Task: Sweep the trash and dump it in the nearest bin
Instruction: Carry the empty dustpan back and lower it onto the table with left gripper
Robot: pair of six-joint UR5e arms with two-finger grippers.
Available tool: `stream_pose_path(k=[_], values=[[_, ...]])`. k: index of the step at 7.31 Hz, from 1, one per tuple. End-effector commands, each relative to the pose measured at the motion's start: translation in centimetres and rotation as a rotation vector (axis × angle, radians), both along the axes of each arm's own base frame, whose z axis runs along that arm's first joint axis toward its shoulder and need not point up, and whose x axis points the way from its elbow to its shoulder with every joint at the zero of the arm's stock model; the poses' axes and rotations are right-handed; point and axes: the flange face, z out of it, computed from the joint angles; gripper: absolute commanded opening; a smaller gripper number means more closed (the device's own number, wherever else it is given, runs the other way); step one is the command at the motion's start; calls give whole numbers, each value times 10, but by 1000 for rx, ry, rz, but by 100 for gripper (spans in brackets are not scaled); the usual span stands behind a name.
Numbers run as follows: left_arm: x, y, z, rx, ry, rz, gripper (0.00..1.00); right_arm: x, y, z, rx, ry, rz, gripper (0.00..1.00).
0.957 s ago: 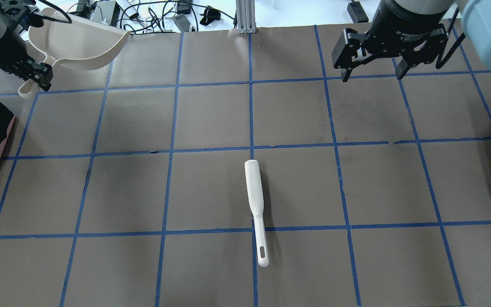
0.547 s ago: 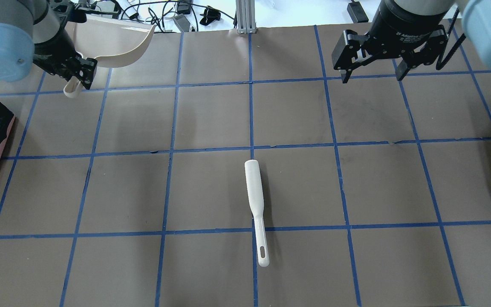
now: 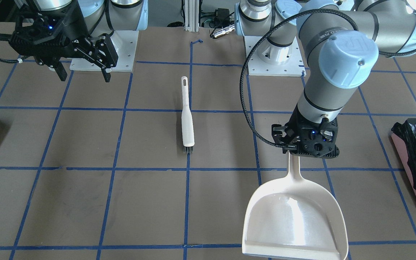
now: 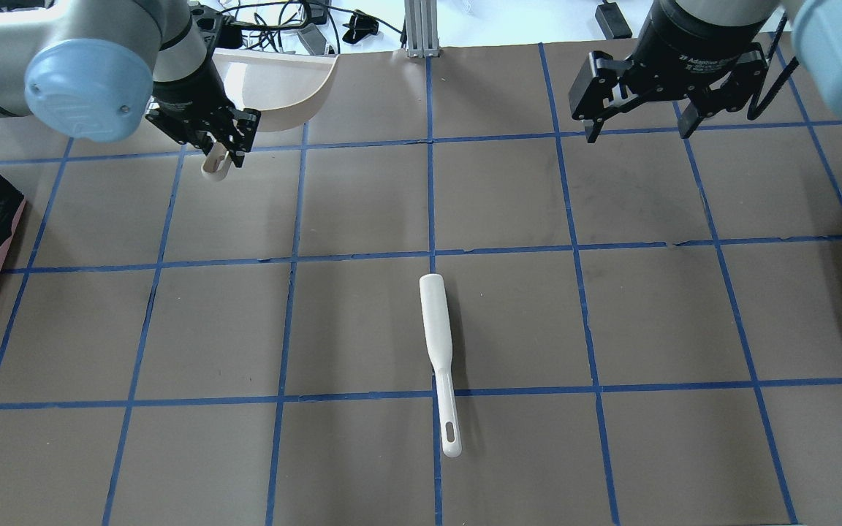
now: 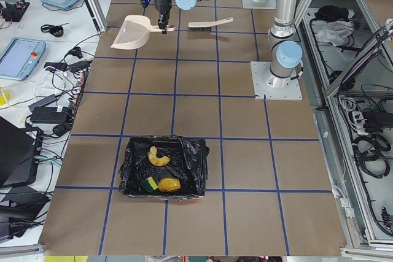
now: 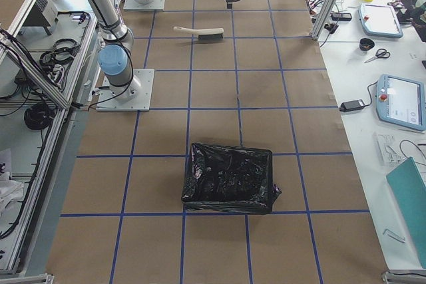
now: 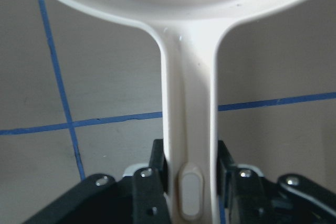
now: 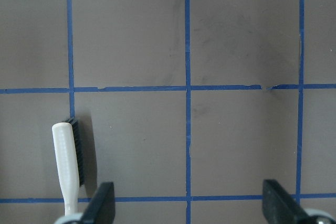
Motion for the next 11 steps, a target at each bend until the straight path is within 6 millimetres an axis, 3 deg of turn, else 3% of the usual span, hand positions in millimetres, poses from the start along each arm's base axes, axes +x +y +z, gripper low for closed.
stream_pose_path(k=[1, 5, 7, 9, 11], values=[[-48, 0, -17, -3, 71, -36, 0, 0, 0, 0, 0, -1, 0, 100], [-131, 1, -79, 45, 65, -40, 0, 0, 0, 0, 0, -1, 0, 100], [-172, -3, -83, 32, 66, -23, 0, 0, 0, 0, 0, -1, 0, 100], [-203, -6, -111, 60, 58, -13, 0, 0, 0, -2, 5, 0, 0, 100], [-220, -4, -136, 86, 49, 7, 0, 0, 3, -2, 5, 0, 2, 100]])
